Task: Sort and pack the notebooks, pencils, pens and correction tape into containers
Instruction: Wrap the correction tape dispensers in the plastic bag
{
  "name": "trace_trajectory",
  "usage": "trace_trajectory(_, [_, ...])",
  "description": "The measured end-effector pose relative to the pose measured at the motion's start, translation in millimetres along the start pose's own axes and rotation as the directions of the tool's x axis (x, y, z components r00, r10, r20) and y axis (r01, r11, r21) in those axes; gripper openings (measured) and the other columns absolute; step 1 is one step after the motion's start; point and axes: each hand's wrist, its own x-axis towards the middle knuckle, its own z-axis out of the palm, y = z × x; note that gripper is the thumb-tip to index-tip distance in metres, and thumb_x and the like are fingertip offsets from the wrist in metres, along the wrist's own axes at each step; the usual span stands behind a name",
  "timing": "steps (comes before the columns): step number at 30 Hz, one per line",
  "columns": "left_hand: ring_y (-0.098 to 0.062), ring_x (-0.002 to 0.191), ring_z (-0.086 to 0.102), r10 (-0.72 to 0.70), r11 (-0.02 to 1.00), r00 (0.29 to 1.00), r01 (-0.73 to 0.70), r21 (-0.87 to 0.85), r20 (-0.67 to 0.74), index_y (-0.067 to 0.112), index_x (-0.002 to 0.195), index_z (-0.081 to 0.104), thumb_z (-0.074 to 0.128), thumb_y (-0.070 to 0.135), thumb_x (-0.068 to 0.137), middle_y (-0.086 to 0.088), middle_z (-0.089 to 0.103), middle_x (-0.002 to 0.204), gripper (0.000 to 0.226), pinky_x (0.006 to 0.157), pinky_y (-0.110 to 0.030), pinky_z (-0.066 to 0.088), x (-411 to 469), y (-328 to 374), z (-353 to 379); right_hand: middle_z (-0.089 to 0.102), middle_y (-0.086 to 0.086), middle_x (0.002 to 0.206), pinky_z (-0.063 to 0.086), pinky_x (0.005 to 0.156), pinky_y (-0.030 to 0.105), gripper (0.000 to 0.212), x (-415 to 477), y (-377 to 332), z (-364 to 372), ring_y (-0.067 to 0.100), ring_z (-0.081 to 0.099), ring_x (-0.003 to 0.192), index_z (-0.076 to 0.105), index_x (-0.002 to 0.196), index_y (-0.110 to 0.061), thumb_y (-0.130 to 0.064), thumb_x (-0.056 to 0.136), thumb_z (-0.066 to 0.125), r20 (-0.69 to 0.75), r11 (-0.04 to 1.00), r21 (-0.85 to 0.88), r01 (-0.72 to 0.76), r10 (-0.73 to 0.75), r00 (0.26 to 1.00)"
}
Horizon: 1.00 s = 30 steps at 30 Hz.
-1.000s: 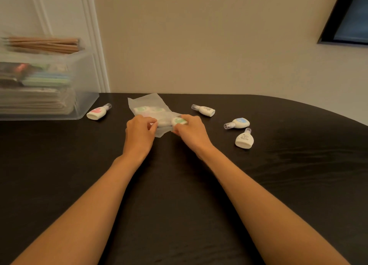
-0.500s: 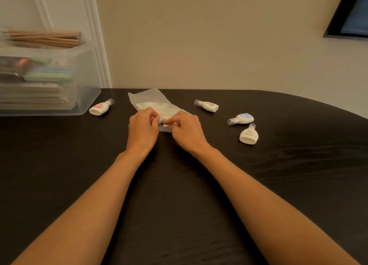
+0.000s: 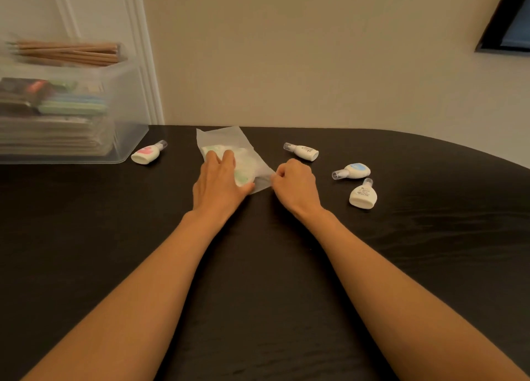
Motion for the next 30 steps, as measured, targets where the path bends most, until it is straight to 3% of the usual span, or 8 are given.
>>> trace_trajectory(4, [-0.026,0.107,0.048,-0.099,0.991,0.995,0.096,-0.097,-0.025,0.016,0.118,0.048,0.068,0.030,0.083,-0.008,0.036,0.121,0.043,0.076,-0.030,0.040,-2,-11,-7,0.049,0.009,0.096,0.035,0.067,0.032,0.020,-3,1,-4,0.023,0.048,0.080,0.048,0.071,-0.006,-0.010,0.090,0.044,-0.019,0.991,-0.096,0.089,-0.091,0.996])
trace_trajectory(6, [-0.024,0.109,0.046,-0.058,0.996,0.997,0.054,-0.066,-0.053,0.016,0.120,0.051,0.067,0.028,0.084,-0.007,0.036,0.122,0.041,0.077,-0.030,0.040,-4,-13,-10,0.052,0.009,0.108,0.042,0.076,0.033,0.010,-5,0,-1,0.024,0.052,0.092,0.053,0.096,-0.008,-0.012,0.088,0.048,0.046,0.989,-0.070,0.129,-0.126,0.991])
trace_trajectory(8, [-0.024,0.115,0.040,0.035,0.999,0.997,-0.032,0.034,-0.074,0.016,0.124,0.052,0.064,0.030,0.086,-0.006,0.036,0.127,0.042,0.083,-0.032,0.041,-7,-13,-10,0.047,0.006,0.130,0.041,0.090,0.036,0.043,-6,0,2,0.023,0.049,0.114,0.043,0.131,-0.017,-0.013,0.088,0.050,0.134,0.975,-0.096,0.200,-0.186,0.973])
trace_trajectory(10, [-0.023,0.118,0.038,0.118,0.987,0.990,-0.108,0.121,-0.079,0.017,0.131,0.048,0.060,0.028,0.089,-0.006,0.037,0.133,0.046,0.090,-0.033,0.039,-7,-13,-10,0.036,0.002,0.147,0.035,0.102,0.035,0.051,-4,-1,4,0.021,0.038,0.131,0.036,0.142,-0.021,-0.015,0.093,0.048,0.180,0.958,-0.120,0.261,-0.237,0.955])
trace_trajectory(13, [-0.022,0.116,0.041,0.212,0.974,0.967,-0.197,0.116,-0.138,0.014,0.131,0.049,0.056,0.017,0.091,-0.006,0.043,0.128,0.041,0.091,-0.031,0.037,-5,-12,-10,0.037,0.001,0.149,0.031,0.107,0.035,0.041,-2,-1,5,0.019,0.034,0.136,0.044,0.139,-0.020,-0.018,0.098,0.043,0.173,0.946,-0.122,0.300,-0.277,0.945])
trace_trajectory(18, [-0.024,0.107,0.046,0.222,0.974,0.959,-0.209,0.092,-0.174,0.008,0.116,0.062,0.050,0.010,0.094,-0.009,0.052,0.115,0.025,0.082,-0.032,0.039,-1,-9,-6,0.060,0.007,0.127,0.044,0.096,0.038,0.030,-3,-2,2,0.025,0.054,0.117,0.065,0.118,-0.011,-0.009,0.095,0.046,-0.009,0.950,-0.037,0.309,-0.309,0.951])
trace_trajectory(25, [-0.023,0.111,0.041,0.267,0.926,0.961,-0.236,0.293,-0.067,0.009,0.110,0.063,0.042,0.013,0.096,-0.006,0.053,0.117,0.026,0.085,-0.031,0.033,11,-7,-2,0.054,0.009,0.133,0.040,0.098,0.036,0.034,0,0,6,0.025,0.048,0.121,0.059,0.126,-0.014,-0.010,0.097,0.041,0.100,0.945,-0.094,0.312,-0.303,0.948])
trace_trajectory(30, [-0.021,0.107,0.043,0.206,0.962,0.979,-0.201,0.184,-0.006,0.010,0.106,0.066,0.046,0.031,0.095,-0.005,0.052,0.113,0.031,0.082,-0.030,0.033,12,-14,-6,0.053,0.009,0.133,0.041,0.096,0.038,0.033,0,0,5,0.027,0.047,0.121,0.062,0.123,-0.013,-0.009,0.097,0.041,0.131,0.952,-0.079,0.296,-0.285,0.950])
